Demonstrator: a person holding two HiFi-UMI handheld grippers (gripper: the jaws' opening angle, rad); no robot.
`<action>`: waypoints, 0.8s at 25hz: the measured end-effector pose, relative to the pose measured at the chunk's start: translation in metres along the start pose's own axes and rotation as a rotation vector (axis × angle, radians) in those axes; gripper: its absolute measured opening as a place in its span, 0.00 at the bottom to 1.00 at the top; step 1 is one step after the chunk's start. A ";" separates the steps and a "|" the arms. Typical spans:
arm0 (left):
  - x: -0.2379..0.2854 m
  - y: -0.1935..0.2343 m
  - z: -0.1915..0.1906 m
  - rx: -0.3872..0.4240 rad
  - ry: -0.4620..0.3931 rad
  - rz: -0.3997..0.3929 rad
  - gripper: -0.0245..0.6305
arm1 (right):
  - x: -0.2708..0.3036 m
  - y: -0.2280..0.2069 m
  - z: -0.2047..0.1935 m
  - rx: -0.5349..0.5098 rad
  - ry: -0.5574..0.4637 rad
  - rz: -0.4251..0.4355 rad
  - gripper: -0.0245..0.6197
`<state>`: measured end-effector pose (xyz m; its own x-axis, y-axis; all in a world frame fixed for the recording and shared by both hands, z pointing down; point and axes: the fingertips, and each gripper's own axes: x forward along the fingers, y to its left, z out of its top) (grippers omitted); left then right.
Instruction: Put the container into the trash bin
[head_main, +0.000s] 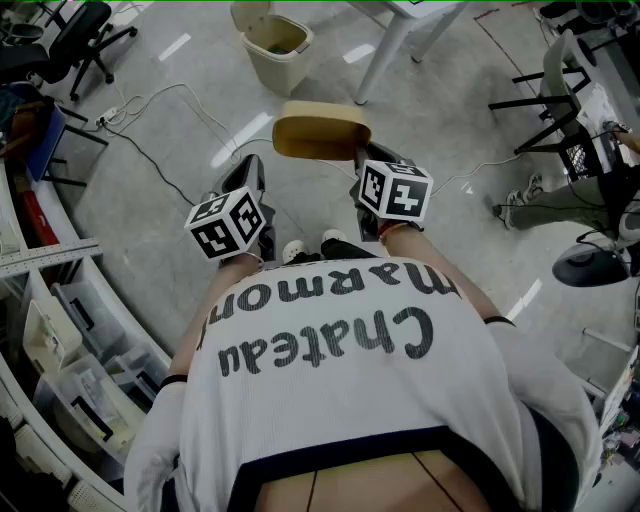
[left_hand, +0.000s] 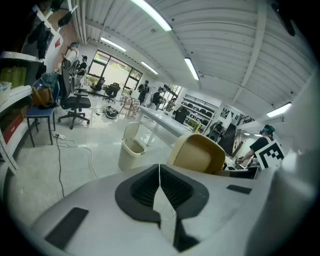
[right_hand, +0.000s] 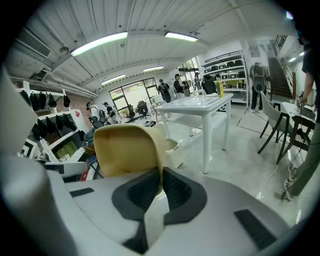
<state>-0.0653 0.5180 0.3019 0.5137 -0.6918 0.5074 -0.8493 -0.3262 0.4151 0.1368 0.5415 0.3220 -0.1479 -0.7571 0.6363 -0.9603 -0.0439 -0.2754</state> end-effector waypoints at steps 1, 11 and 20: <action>0.000 0.002 0.001 -0.002 0.000 0.001 0.07 | 0.001 0.002 0.000 -0.001 0.002 -0.001 0.10; -0.003 0.031 0.016 -0.009 -0.007 -0.001 0.07 | 0.016 0.023 0.006 0.010 -0.001 -0.017 0.10; -0.004 0.061 0.038 -0.002 -0.062 -0.053 0.07 | 0.032 0.047 0.004 0.063 -0.030 -0.036 0.10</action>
<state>-0.1238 0.4759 0.2965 0.5492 -0.7121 0.4373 -0.8209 -0.3618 0.4419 0.0879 0.5122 0.3266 -0.1052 -0.7731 0.6255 -0.9481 -0.1117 -0.2976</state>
